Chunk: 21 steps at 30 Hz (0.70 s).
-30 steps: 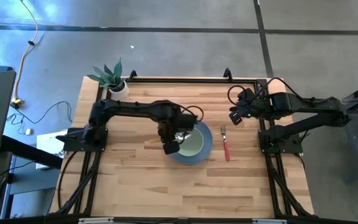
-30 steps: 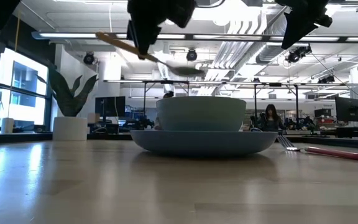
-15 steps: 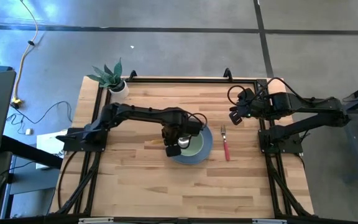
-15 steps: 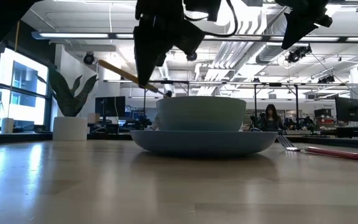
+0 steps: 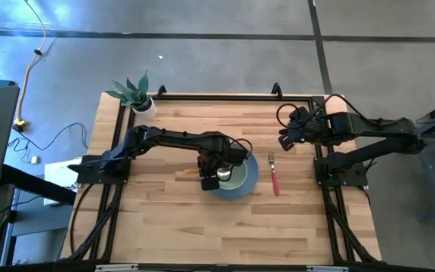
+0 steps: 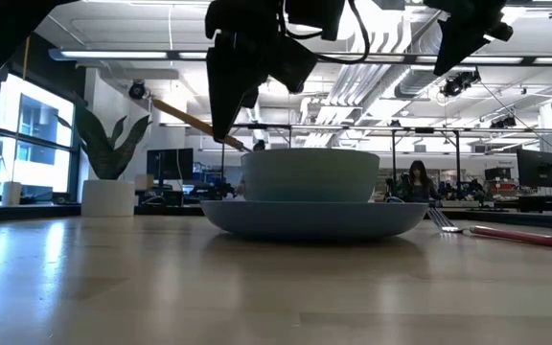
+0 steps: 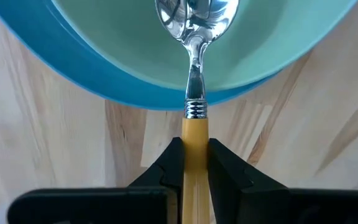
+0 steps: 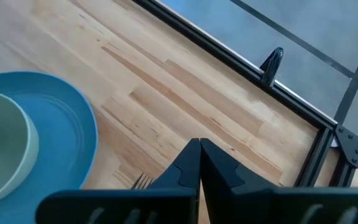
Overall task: Set table place
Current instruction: Put the yellow spoon into the green bowl
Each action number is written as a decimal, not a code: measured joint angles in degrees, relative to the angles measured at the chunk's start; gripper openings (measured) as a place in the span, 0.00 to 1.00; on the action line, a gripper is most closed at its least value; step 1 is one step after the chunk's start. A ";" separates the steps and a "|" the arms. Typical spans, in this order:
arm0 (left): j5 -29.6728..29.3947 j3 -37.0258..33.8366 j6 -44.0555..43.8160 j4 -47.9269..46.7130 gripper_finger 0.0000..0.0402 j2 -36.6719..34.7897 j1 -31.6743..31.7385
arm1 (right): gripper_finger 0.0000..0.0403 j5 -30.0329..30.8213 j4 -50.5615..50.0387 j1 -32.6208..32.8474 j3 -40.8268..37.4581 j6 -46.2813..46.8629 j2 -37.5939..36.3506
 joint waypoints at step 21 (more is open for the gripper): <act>-4.54 15.76 -1.35 -0.05 0.08 0.29 1.98 | 0.00 0.15 0.00 0.00 -0.09 0.98 0.00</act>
